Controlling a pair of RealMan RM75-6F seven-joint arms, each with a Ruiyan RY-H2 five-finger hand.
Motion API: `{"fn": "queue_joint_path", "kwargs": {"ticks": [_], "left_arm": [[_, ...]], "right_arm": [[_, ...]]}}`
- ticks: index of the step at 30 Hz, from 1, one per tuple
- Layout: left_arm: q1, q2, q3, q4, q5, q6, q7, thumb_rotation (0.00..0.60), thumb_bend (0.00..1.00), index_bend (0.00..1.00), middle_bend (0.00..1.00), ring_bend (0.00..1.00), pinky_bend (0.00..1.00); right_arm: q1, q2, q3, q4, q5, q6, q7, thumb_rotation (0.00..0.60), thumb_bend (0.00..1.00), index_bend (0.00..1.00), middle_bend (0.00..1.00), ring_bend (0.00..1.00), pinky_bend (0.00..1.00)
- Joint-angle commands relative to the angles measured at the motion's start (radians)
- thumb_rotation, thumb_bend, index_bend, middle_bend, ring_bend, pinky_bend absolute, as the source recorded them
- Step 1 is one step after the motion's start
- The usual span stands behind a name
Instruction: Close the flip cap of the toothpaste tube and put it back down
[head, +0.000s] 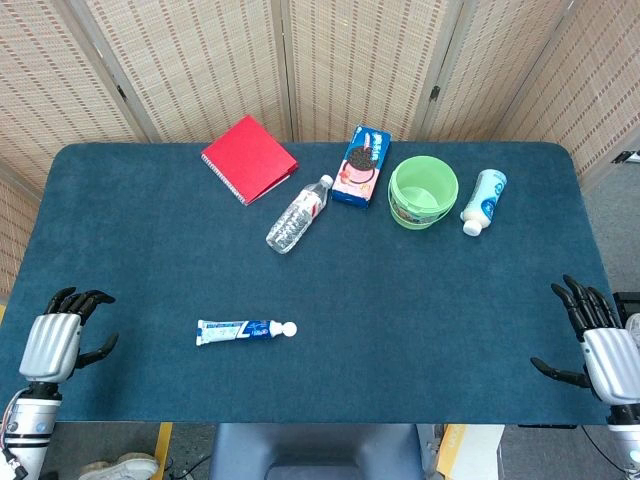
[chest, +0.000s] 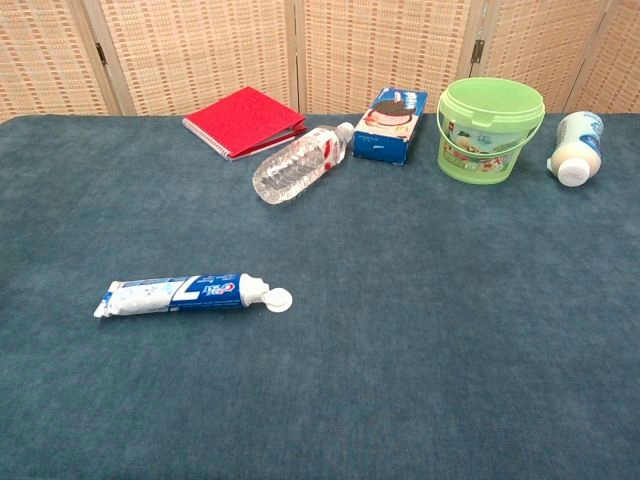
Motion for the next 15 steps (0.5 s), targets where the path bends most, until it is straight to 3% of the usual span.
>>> {"fn": "queue_joint_path", "kwargs": {"ticks": [1,15], "left_arm": [[-0.031,0.004,0.003,-0.007,0.034,-0.032,-0.015,0.600,0.33,0.33,0.34,0.31,0.18],[-0.223,-0.102,0.030,0.065,0.134,-0.270,-0.014,0.600,0.29,0.25,0.33,0.28,0.17]], "right_arm": [[-0.004,0.004,0.003,0.000,0.000,0.010,0.002,0.569,0.00,0.00,0.00,0.00,0.00],[-0.015,0.009,0.005,-0.005,0.005,0.022,0.002,0.569,0.00,0.00,0.00,0.00,0.00]]}}
